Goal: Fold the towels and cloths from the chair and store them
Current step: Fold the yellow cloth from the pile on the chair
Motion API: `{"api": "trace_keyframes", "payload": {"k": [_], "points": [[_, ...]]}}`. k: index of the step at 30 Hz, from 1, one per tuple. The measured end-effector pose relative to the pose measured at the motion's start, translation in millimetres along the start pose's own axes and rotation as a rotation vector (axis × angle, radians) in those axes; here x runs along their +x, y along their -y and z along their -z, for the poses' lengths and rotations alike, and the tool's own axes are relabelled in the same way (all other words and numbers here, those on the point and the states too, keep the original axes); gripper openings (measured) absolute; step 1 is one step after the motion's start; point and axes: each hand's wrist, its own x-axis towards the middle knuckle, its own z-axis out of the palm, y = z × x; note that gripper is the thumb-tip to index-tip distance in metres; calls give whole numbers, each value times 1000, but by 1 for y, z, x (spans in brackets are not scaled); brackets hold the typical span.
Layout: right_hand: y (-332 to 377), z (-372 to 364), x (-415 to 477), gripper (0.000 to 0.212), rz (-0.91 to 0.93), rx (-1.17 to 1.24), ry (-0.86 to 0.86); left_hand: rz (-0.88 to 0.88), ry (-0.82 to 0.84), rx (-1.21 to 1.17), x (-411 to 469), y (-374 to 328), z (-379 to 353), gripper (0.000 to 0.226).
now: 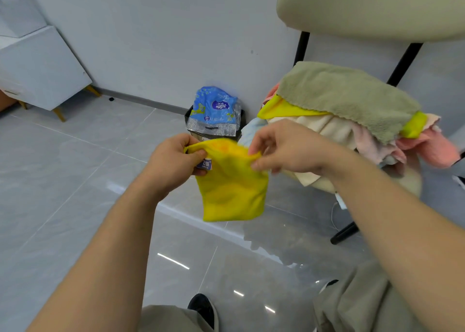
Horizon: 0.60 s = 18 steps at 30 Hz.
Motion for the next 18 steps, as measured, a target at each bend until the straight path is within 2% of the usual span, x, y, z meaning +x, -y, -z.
{"api": "trace_keyframes", "payload": {"k": [3,5,7,10,12,14,16,18], "points": [[-5,1,3,23,13,-22,-98,-7,-13,1,-1,-1,0,4],[-3,0,3,25,10,63,-58,-13,-24,-4,-1,-2,-1,6],[-6,-2,5,24,36,4,-141,-17,-29,-2,-1,-2,0,8],[-8,-4,6,32,-12,131,-86,-24,-46,10,0,-2,0,11],[-13,-6,10,34,-24,47,-149,-23,-54,23,-1,-2,0,13],[-15,-5,11,27,-40,139,-151,-24,-65,12,-1,-2,0,15],[-16,-7,10,17,-35,131,-159,-23,-66,17,-1,-2,0,15],[-15,-10,10,18,-61,177,-183,-21,-70,24,-1,-3,1,15]]}}
